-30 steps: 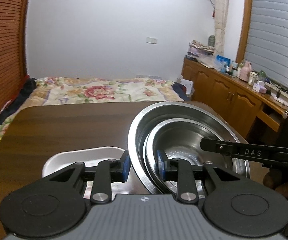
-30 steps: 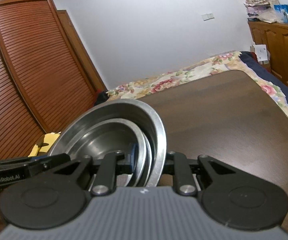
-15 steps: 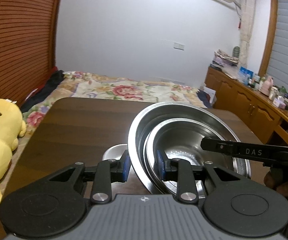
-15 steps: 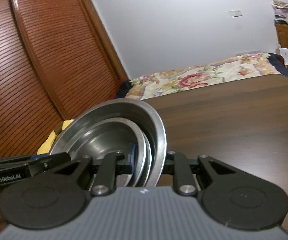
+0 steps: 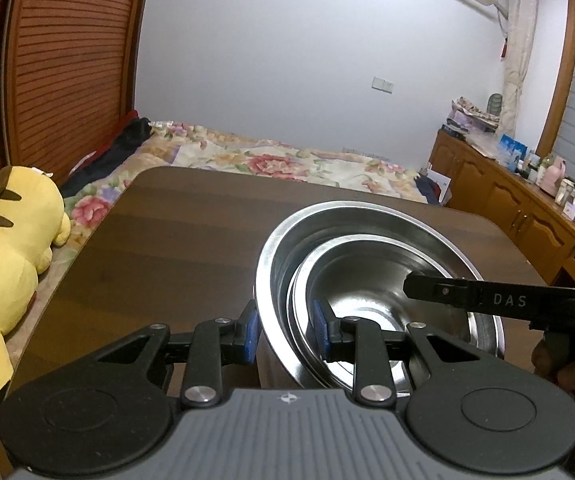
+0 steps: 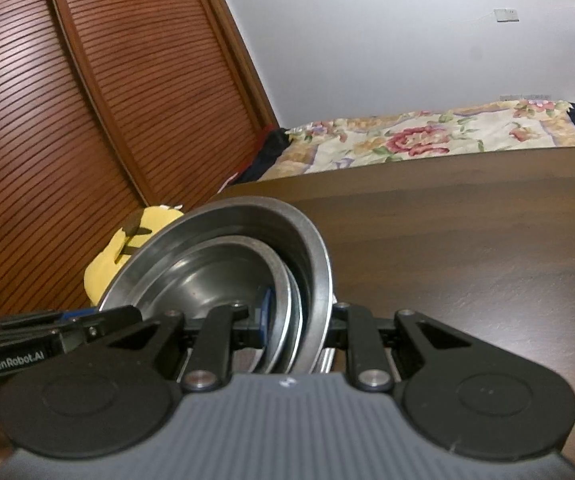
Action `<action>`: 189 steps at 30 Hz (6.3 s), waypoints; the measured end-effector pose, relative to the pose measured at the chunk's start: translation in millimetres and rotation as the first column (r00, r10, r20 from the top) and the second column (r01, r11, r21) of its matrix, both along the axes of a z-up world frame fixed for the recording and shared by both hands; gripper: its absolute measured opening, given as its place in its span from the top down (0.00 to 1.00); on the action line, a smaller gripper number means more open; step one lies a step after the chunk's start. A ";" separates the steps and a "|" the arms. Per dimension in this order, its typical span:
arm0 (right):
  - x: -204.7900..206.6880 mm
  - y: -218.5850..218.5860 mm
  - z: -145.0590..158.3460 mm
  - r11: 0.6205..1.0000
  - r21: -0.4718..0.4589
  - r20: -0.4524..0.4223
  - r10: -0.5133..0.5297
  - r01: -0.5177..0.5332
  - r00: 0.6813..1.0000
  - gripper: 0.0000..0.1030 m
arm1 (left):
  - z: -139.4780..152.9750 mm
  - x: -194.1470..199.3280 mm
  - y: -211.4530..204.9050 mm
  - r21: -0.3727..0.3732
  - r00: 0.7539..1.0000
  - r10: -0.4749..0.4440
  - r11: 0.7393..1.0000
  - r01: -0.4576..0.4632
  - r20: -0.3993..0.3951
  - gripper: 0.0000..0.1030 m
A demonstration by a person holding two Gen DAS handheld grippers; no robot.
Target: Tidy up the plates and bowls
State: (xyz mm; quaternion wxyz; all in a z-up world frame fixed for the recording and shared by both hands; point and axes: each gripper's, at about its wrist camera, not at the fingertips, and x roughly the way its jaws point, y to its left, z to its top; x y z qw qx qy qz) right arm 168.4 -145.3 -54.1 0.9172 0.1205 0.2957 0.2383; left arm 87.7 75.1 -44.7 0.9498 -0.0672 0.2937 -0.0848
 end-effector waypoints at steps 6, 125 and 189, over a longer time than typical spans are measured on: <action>0.3 2.4 -4.1 1.000 -0.009 -0.017 -0.003 0.003 1.000 0.79 | -1.8 3.1 -1.1 0.001 1.000 -0.007 1.000 0.007 0.001 0.70; -125.5 -63.3 12.5 0.922 -0.137 0.276 -0.317 0.363 0.908 0.00 | 4.8 -84.9 -71.7 0.203 0.986 0.045 0.976 -0.078 0.162 0.00; -122.9 -67.6 6.0 0.924 -0.132 0.250 -0.319 0.358 0.914 0.00 | 7.6 -87.1 -69.0 0.192 0.986 0.038 0.979 -0.070 0.165 0.00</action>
